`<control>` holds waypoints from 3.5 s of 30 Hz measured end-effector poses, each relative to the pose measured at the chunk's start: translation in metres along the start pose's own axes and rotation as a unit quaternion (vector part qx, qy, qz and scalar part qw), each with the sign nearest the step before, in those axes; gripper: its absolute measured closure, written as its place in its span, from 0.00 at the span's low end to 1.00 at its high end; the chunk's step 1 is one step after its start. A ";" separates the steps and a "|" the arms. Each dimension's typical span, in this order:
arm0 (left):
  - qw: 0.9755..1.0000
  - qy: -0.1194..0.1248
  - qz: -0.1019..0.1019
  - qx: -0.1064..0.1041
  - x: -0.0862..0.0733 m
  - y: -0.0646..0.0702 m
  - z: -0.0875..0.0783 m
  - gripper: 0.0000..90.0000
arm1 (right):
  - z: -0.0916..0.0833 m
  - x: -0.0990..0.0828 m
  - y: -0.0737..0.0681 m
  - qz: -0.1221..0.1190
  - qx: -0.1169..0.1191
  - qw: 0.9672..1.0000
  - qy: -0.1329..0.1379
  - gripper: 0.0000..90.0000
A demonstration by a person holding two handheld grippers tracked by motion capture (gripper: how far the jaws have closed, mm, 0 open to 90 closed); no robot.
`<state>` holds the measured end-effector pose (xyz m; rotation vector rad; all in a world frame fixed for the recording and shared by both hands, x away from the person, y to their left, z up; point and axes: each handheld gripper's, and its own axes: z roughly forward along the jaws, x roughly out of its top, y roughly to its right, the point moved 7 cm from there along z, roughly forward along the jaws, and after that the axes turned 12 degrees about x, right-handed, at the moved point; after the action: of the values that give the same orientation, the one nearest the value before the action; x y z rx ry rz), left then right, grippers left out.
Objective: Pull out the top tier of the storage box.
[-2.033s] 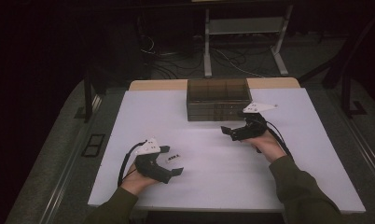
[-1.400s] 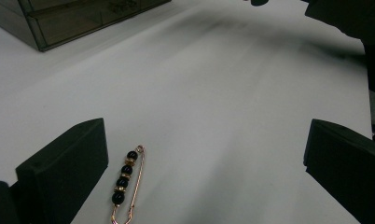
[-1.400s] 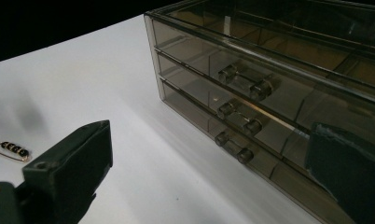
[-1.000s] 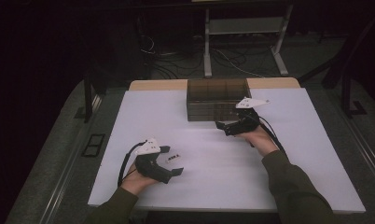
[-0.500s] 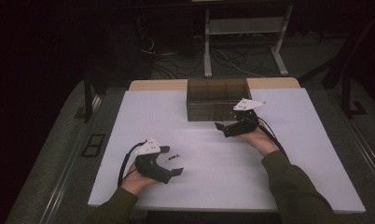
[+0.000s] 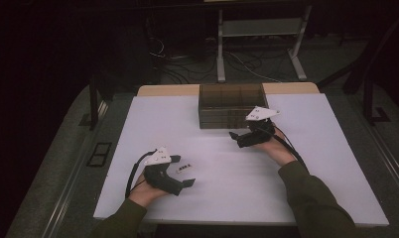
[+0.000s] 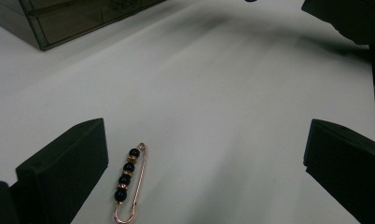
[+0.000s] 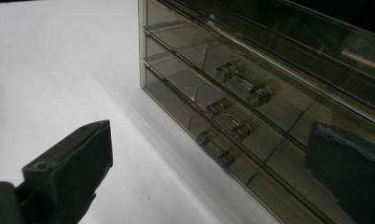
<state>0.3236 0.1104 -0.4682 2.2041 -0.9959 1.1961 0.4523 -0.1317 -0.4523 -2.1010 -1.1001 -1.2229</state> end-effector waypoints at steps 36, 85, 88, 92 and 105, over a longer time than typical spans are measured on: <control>1.000 -0.005 0.007 0.005 -0.001 0.001 0.000 0.00 | 0.000 -0.002 -0.002 -0.092 -0.064 0.993 -0.040 0.01; 1.000 -0.005 0.010 0.008 -0.001 0.002 0.000 0.00 | -0.001 -0.001 -0.004 -0.217 -0.139 0.962 -0.093 0.01; 1.000 -0.006 0.010 0.007 -0.001 0.002 0.000 0.00 | -0.001 -0.001 -0.005 -0.223 -0.145 0.959 -0.096 0.01; 1.000 -0.006 0.010 0.007 -0.001 0.002 0.000 0.00 | -0.001 -0.001 -0.005 -0.232 -0.149 0.956 -0.099 0.01; 1.000 -0.007 0.011 0.008 -0.002 0.001 0.000 0.00 | 0.000 -0.001 -0.006 -0.261 -0.168 0.944 -0.113 0.01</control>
<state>0.3225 0.1101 -0.4698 2.2222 -1.0237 1.2026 0.4474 -0.1290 -0.4535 -2.3265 -1.7416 -1.5207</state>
